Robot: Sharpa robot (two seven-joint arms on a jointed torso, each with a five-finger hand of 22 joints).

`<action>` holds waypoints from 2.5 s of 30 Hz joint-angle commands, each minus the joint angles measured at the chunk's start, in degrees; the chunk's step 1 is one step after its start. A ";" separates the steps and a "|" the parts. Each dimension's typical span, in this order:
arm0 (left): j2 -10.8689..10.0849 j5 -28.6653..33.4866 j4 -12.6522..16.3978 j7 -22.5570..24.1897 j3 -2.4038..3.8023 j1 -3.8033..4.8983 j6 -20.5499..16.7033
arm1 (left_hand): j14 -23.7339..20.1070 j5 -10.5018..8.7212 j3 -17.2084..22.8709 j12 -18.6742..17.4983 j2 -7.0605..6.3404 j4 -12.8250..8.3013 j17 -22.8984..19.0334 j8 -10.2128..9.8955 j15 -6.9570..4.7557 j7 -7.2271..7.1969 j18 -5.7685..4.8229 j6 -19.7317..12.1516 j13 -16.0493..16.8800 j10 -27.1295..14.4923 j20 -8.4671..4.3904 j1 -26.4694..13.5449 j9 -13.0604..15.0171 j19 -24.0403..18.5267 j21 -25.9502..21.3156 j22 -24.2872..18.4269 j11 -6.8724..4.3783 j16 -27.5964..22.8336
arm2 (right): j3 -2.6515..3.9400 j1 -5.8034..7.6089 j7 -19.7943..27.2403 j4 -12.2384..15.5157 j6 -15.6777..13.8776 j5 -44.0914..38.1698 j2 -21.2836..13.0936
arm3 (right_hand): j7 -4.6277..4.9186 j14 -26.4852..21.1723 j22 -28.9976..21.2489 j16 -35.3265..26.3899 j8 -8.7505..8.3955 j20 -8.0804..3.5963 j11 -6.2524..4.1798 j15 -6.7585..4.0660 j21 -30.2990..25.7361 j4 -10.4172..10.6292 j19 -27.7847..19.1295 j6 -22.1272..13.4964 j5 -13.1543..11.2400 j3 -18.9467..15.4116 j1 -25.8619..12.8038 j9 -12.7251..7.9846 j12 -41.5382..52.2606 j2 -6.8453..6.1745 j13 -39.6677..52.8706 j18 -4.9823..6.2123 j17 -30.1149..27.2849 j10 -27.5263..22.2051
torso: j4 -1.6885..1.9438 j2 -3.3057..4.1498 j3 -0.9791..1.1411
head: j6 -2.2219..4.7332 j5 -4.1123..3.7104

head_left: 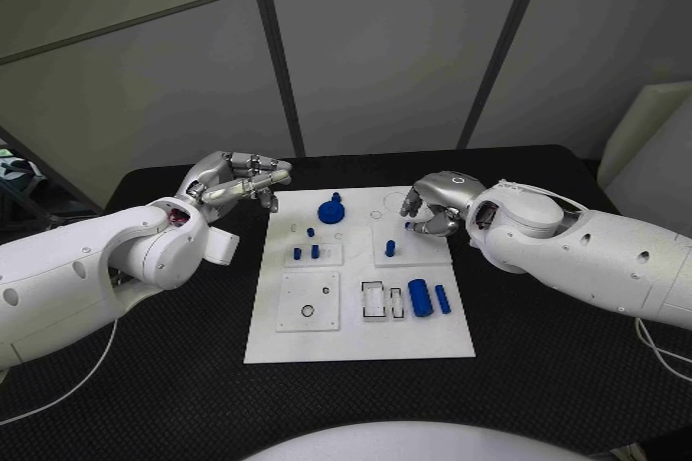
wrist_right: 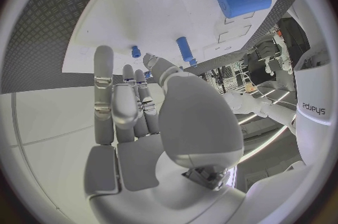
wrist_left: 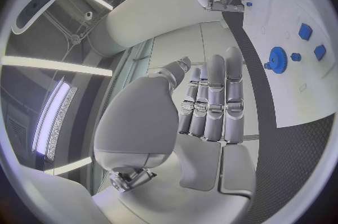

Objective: Assemble the parts on the task board

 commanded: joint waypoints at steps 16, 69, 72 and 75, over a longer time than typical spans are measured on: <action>-0.11 5.37 0.45 2.63 0.05 -0.14 0.53 | -0.62 -0.17 -0.77 0.02 0.75 -0.42 -0.15 -0.06 0.04 0.27 -1.04 -0.26 0.13 -0.44 0.17 0.41 -0.25 0.15 -0.83 -0.51 0.23 -0.25 | 0.02 -0.46 -1.48 -1.56 0.98 -3.23 1.60 | 0.26 2.96 6.53 4.55 -0.16 0.35 0.27 0.45 5.94 -0.48 0.94 -0.58 -0.15 2.12 0.84 0.10 0.04 -0.19 -0.05 -1.32 4.55 -0.89 | -0.10 0.08 0.01 | -0.28 0.16; 0.08 3.86 -0.07 2.55 0.05 -0.36 0.23 | -1.12 -0.12 -0.90 0.01 1.42 -1.15 -0.24 -0.13 0.14 0.54 -1.05 -0.37 0.20 -0.83 0.18 1.69 -0.43 0.32 -1.36 -0.83 0.41 -0.19 | 0.08 -0.65 -3.42 1.45 -3.02 -7.42 0.74 | -1.06 2.57 13.56 7.70 1.94 -0.53 -1.73 -1.35 12.67 -3.40 0.58 5.94 -3.66 7.18 2.96 1.99 1.04 2.53 0.93 -1.92 7.07 6.44 | -0.13 -0.03 0.08 | -1.17 0.80; 0.08 3.86 -0.17 2.47 0.05 -0.44 0.27 | -1.15 -0.11 -0.90 0.00 1.44 -1.17 -0.24 -0.13 0.15 0.55 -1.06 -0.36 0.20 -0.84 0.18 1.73 -0.44 0.31 -1.38 -0.84 0.42 -0.20 | 0.11 -0.64 -3.22 2.60 -3.64 -7.36 0.21 | -1.06 2.57 13.56 7.70 1.94 -0.53 -1.73 -1.35 12.67 -3.40 0.58 5.94 -3.66 7.18 2.96 1.99 1.04 2.53 0.93 -1.92 7.07 6.44 | -0.16 -0.03 0.09 | -1.10 0.76; 0.07 3.86 -0.22 2.32 0.05 -0.51 0.42 | -1.25 -0.13 -1.01 -0.04 1.41 -1.23 -0.26 -0.21 0.19 0.65 -1.06 -0.49 0.19 -0.99 0.20 1.78 -0.49 0.30 -1.45 -0.87 0.49 -0.20 | 0.14 -0.63 -3.12 4.14 -4.31 -7.31 -0.45 | -1.05 2.59 13.68 7.76 1.92 -0.53 -1.72 -1.36 12.76 -3.45 0.61 5.92 -3.69 7.20 2.97 2.00 1.00 2.49 0.93 -1.95 7.16 6.45 | -0.18 -0.03 0.06 | -1.01 0.79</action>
